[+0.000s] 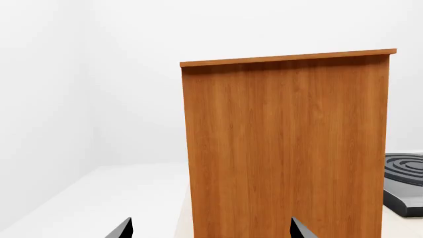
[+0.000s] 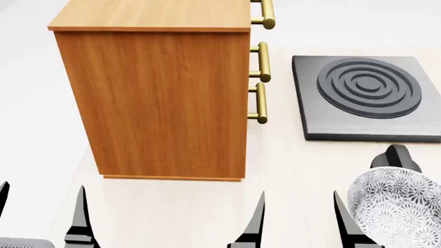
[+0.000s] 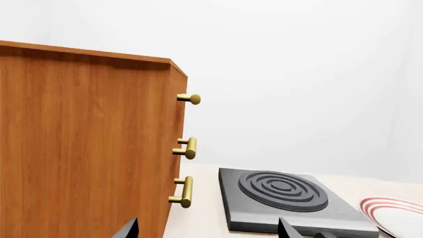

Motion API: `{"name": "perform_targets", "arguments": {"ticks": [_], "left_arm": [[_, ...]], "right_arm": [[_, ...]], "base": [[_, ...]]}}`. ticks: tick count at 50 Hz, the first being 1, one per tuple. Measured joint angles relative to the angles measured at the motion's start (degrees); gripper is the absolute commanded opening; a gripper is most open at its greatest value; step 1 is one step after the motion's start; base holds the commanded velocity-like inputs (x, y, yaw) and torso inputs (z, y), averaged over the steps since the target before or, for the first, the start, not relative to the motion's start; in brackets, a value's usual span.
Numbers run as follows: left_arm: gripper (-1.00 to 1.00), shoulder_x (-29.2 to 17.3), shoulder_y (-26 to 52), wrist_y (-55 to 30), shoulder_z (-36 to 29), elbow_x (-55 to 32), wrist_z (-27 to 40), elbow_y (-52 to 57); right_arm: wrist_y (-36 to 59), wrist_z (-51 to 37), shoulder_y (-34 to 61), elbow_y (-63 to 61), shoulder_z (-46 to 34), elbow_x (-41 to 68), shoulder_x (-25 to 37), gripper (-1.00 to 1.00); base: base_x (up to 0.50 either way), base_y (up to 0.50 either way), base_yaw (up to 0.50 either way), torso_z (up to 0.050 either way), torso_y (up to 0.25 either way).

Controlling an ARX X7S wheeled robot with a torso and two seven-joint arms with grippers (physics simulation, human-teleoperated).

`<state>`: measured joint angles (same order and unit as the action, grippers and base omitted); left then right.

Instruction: Put the bowl on the top of the cabinet.

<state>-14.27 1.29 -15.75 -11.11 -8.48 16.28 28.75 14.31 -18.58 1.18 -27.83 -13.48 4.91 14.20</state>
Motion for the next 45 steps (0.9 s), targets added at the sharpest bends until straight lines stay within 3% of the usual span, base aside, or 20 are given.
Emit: {"name": "perform_targets", "arguments": {"ticks": [9,23,45], "left_arm": [[1.0,-0.25,-0.16,0.13,-0.09,-0.21,0.27,0.15],[1.0,-0.64,-0.3,0.25,-0.25,-0.52,0.63,0.38],[1.0,-1.09,-0.29,0.58,-0.55,-0.98,1.19,0.19]], "right_arm": [[-0.32,-0.5,-0.11,0.2,-0.36,-0.4,0.2,1.0],[-0.46,-0.6,-0.22,-0.11,-0.9,-0.22,0.69,1.0],[1.25,-4.1,0.51,0.89,-0.99,-2.69,0.1,1.0]], "base": [[0.02,0.0,0.0,0.0,0.0],[0.48,0.05,0.0,0.0,0.0],[0.0,0.0,0.0,0.0,0.001]]}}
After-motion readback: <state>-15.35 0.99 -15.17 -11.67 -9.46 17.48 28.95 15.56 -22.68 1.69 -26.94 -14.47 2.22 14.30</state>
